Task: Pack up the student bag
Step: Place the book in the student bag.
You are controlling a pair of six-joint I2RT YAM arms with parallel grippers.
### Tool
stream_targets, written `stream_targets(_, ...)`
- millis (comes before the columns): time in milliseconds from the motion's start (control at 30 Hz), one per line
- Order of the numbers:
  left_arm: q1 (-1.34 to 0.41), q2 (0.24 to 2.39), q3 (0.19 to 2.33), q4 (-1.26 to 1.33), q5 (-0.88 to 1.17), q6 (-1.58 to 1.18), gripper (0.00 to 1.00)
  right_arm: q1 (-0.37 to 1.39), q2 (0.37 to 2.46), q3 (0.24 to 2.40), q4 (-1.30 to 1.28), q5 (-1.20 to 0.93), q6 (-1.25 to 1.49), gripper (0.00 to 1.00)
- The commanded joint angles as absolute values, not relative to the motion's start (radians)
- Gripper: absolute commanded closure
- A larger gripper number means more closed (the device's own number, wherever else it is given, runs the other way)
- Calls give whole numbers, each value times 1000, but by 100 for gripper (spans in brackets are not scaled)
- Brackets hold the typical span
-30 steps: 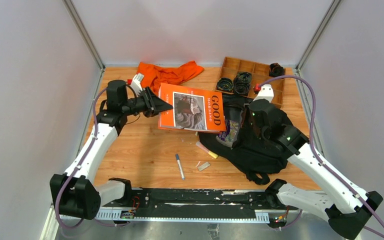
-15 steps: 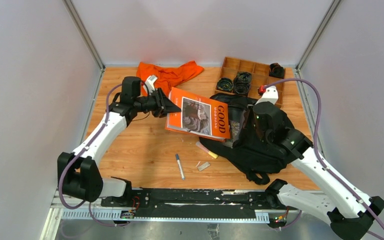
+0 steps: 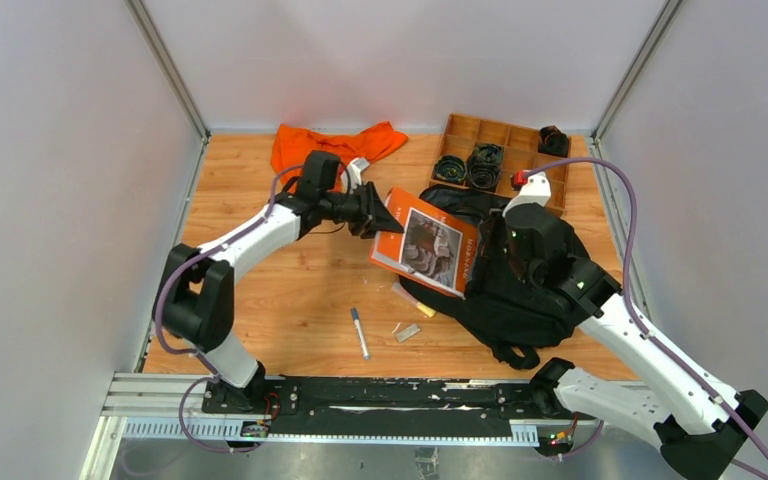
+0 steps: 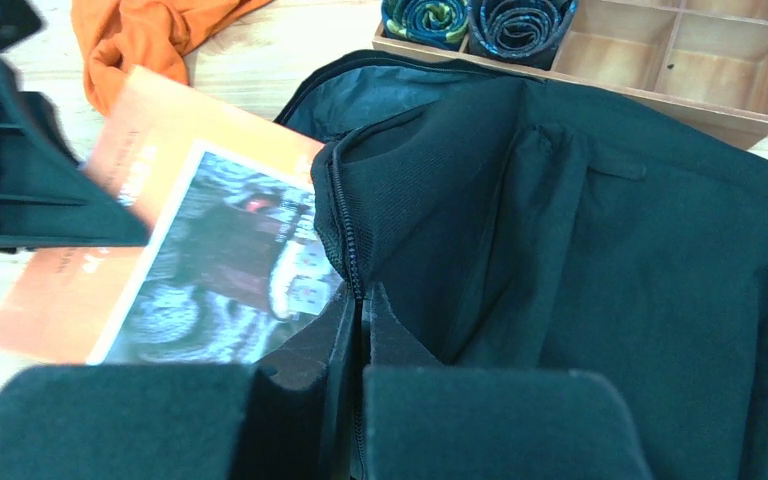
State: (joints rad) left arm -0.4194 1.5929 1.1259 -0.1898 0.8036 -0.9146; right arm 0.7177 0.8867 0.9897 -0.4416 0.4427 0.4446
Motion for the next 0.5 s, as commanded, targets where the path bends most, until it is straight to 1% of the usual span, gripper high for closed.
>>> stream_targets(0, -492, 1703, 1245, -98, 853, -959, 92, 720, 861, 983, -365, 426, 448, 100)
stream_targets(133, -551, 1810, 1352, -95, 839, -980, 92, 720, 865, 988, -363, 418, 451, 100)
stream_targets(200, -580, 1868, 1408, -84, 836, -999, 90, 720, 871, 993, -362, 411, 452, 100)
stream_targets(300, -616, 1926, 1455, -53, 830, -1036, 87, 720, 884, 1003, -364, 399, 453, 100)
stream_targets(467, -671, 1997, 1497, -18, 794, -1070, 87, 721, 893, 1004, -356, 390, 461, 100)
